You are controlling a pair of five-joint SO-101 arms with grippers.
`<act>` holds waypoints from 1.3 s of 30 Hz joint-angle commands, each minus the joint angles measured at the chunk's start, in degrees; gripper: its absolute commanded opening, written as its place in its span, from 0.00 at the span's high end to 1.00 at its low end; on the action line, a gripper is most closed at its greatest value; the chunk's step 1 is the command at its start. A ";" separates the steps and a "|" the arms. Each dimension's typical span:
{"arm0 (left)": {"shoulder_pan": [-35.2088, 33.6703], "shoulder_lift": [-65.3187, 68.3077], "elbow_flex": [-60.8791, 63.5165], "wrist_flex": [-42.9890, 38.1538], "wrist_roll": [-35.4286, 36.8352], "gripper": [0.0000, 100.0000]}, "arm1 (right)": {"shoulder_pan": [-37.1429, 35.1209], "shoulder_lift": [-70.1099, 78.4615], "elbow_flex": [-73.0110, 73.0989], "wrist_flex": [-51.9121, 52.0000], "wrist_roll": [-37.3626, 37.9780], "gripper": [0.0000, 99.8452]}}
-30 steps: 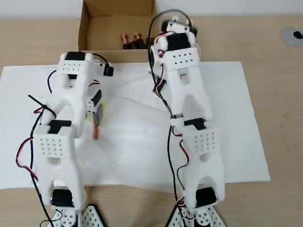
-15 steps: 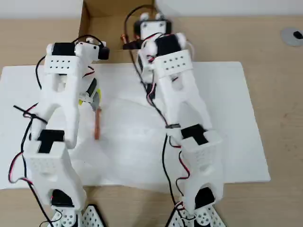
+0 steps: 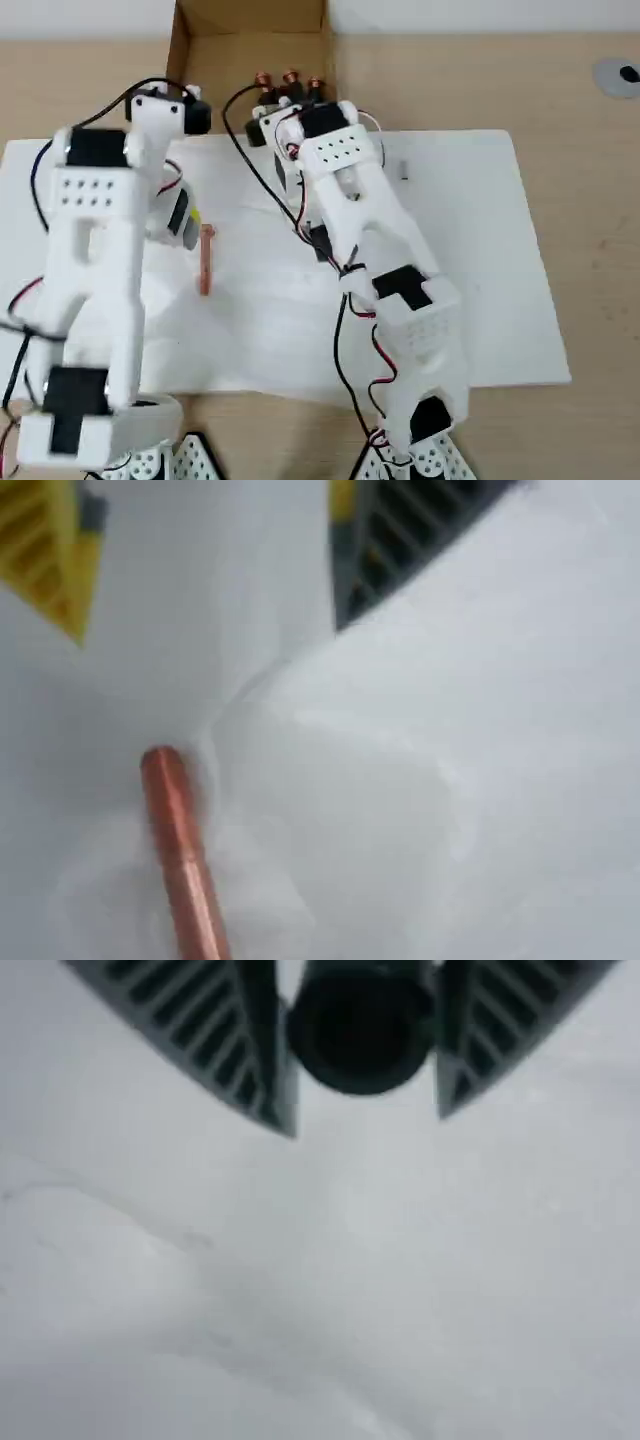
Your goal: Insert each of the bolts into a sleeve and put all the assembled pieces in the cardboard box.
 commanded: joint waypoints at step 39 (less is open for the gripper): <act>-0.97 -23.43 20.22 -1.76 -2.90 0.82 | -4.44 -1.89 11.12 -2.73 8.44 0.73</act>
